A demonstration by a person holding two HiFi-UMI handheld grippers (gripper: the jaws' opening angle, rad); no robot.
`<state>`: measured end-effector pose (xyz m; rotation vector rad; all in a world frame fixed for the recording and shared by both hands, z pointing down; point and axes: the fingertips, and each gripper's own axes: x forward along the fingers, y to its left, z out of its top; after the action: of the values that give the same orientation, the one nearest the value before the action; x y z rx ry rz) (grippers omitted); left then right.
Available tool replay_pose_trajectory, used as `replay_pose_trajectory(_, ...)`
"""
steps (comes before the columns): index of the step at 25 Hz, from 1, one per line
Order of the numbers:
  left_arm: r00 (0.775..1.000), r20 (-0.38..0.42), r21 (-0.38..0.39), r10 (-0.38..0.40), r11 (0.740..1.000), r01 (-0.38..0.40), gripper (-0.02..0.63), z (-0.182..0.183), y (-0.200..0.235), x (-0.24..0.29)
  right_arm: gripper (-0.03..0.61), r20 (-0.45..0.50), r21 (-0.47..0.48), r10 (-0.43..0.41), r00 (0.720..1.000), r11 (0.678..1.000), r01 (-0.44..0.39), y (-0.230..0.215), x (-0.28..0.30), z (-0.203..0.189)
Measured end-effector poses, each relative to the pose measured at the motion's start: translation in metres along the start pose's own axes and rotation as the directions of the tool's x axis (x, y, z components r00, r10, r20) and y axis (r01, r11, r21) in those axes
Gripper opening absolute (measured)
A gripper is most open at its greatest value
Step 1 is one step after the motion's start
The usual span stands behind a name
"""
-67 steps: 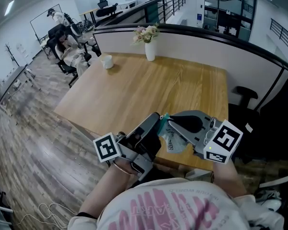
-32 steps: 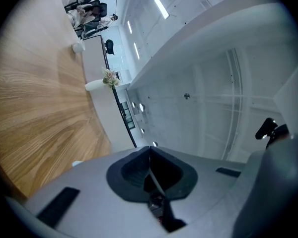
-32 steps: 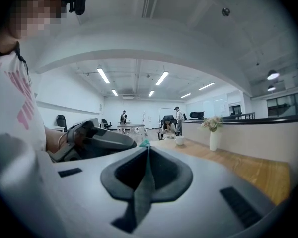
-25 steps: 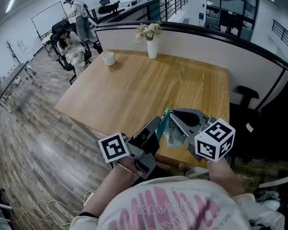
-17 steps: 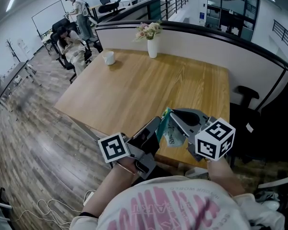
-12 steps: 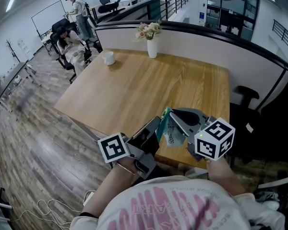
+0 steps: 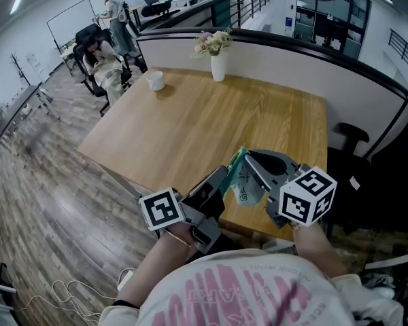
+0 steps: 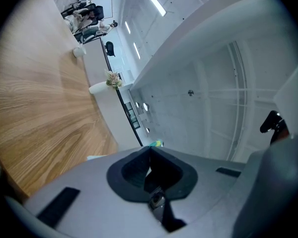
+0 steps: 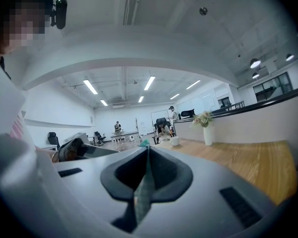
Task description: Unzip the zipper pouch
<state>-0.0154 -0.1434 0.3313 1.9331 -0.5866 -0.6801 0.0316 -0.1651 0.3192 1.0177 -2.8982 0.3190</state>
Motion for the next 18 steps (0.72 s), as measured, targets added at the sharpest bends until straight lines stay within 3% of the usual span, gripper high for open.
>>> replay_pose_trajectory(18,1.000,0.000,0.003,0.005,1.000,-0.005,-0.002,0.003,0.001,0.002,0.009,0.032,0.007,-0.059,0.998,0.998,0.059,-0.016,-0.004,0.009)
